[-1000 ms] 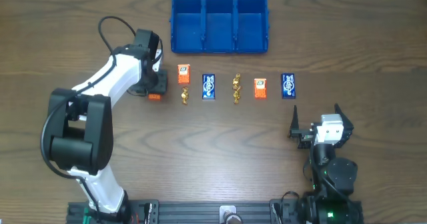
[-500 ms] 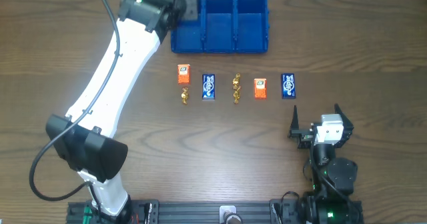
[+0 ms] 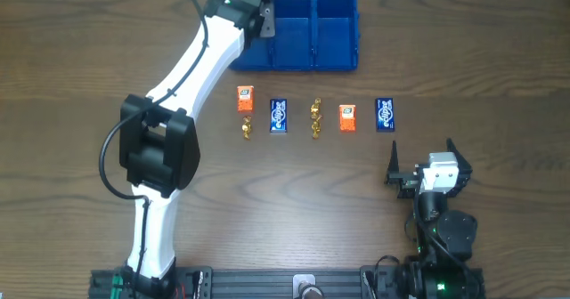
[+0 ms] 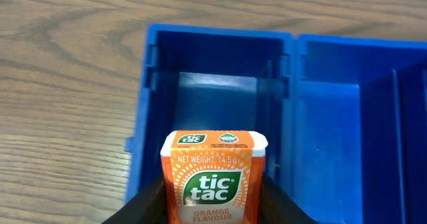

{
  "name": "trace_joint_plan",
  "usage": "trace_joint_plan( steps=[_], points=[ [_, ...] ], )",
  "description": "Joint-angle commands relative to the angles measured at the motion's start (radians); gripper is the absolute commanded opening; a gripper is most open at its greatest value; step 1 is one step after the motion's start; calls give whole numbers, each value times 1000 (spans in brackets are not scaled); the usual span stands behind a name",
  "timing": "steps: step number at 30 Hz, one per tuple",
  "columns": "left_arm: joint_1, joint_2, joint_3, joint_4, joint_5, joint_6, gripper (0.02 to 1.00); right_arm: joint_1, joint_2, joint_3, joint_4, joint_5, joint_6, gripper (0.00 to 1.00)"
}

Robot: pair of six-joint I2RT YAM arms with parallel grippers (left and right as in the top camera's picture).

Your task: Sort Candies Into Trays

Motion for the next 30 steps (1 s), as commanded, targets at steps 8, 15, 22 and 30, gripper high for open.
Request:
trace_joint_plan(
  steps=[8, 15, 22, 30],
  points=[
    [31, 5, 10, 7, 51, 5, 251, -4, -6, -6, 1, -5, -10, 1000],
    [31, 5, 10, 6, 94, 39, 257, -4, -6, -6, 1, -5, -10, 1000],
    [30, 4, 10, -16, 90, 54, 649, -4, -6, -6, 1, -5, -10, 1000],
    [-7, -184, 10, -181, 92, 21, 774, -4, -6, -6, 1, -5, -10, 1000]
  ],
)
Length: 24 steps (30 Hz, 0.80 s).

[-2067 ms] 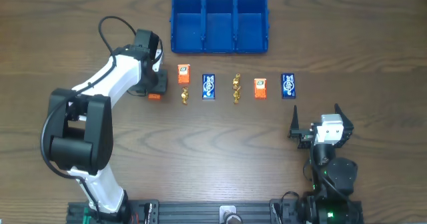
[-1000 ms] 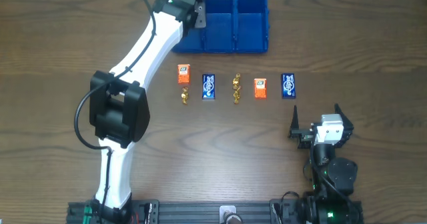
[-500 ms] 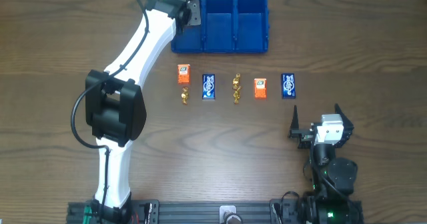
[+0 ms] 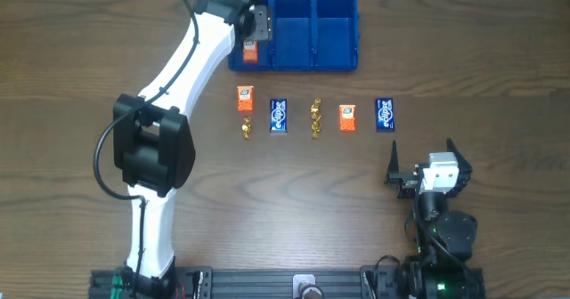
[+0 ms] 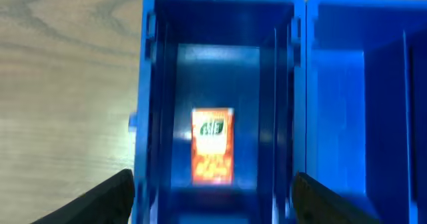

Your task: Sort Candies Into Trays

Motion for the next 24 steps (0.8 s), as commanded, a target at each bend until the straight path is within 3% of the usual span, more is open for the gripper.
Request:
trace_joint_plan(
  steps=[1, 4, 5, 8, 19, 24],
  points=[
    [-41, -212, 7, -148, -8, -36, 772, -4, -6, -6, 1, -5, -10, 1000],
    [-91, -315, -38, -239, -82, -96, 776, -4, -6, -6, 1, -5, -10, 1000],
    [-124, -359, -97, -231, -129, -119, 768, -4, -6, -6, 1, -5, -10, 1000],
    [-156, -395, -209, -176, -159, -147, 741, -4, -6, -6, 1, -5, -10, 1000],
    [-75, -385, -705, 188, -8, -158, 720, -4, -6, -6, 1, -5, -10, 1000],
    [-68, -307, -739, 278, 31, -142, 717, -4, -6, -6, 0, -5, -10, 1000]
  ],
)
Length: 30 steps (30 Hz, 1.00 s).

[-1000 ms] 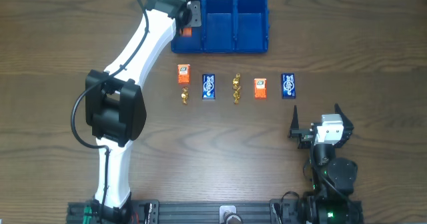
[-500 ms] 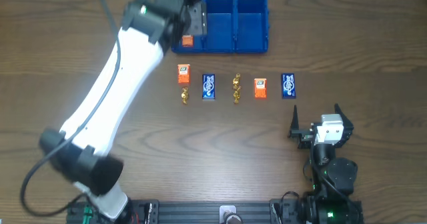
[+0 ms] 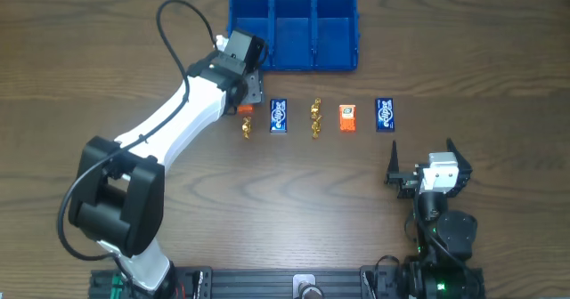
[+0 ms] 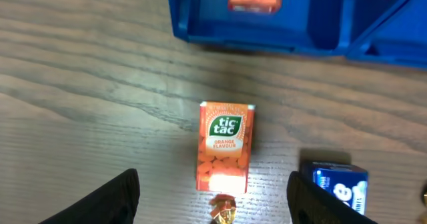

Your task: Sort Candies Into Trays

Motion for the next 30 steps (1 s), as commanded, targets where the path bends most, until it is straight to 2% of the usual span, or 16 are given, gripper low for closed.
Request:
trace_joint_plan(
  steps=[1, 4, 13, 16, 22, 26, 30],
  points=[
    [10, 98, -10, 56, 65, 4, 717, -4, -6, -6, 1, -5, -10, 1000],
    [29, 139, -10, 58, 101, 4, 713, -4, -6, -6, 1, -5, -10, 998],
    [33, 173, -10, 70, 104, 9, 654, -4, -6, -6, 1, -5, -10, 1000],
    [33, 193, -10, 82, 111, 16, 562, -4, -6, -6, 1, -5, -10, 1000],
    [33, 198, -1, 84, 119, 15, 279, -4, -6, -6, 1, -5, -10, 1000],
    [22, 191, 107, -37, 117, 34, 213, -4, -6, -6, 1, -5, -10, 1000],
    [-8, 169, 278, -166, 42, 38, 218, -4, -6, -6, 1, -5, -10, 1000]
  ],
)
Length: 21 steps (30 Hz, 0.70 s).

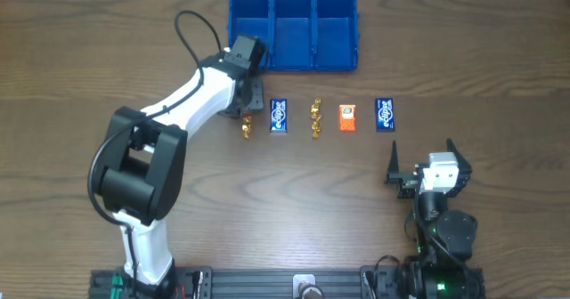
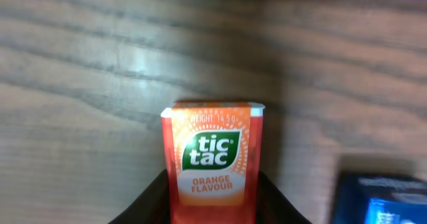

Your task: Sort Candies Into Trays

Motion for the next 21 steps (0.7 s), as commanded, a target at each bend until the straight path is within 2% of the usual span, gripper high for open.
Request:
trace_joint_plan(
  steps=[1, 4, 9, 17, 21],
  points=[
    [-39, -17, 246, -130, -74, 21, 222, -4, -6, -6, 1, -5, -10, 1000],
    [-42, -26, 440, -213, -101, 26, 233, -4, -6, -6, 1, -5, -10, 1000],
    [-16, -26, 596, -219, -174, 55, 222, -4, -6, -6, 1, -5, -10, 1000],
    [45, 54, 597, -154, -167, 89, 222, -4, -6, -6, 1, -5, -10, 1000],
    [67, 106, 597, -154, -131, 100, 224, -4, -6, -6, 1, -5, -10, 1000]
  ],
)
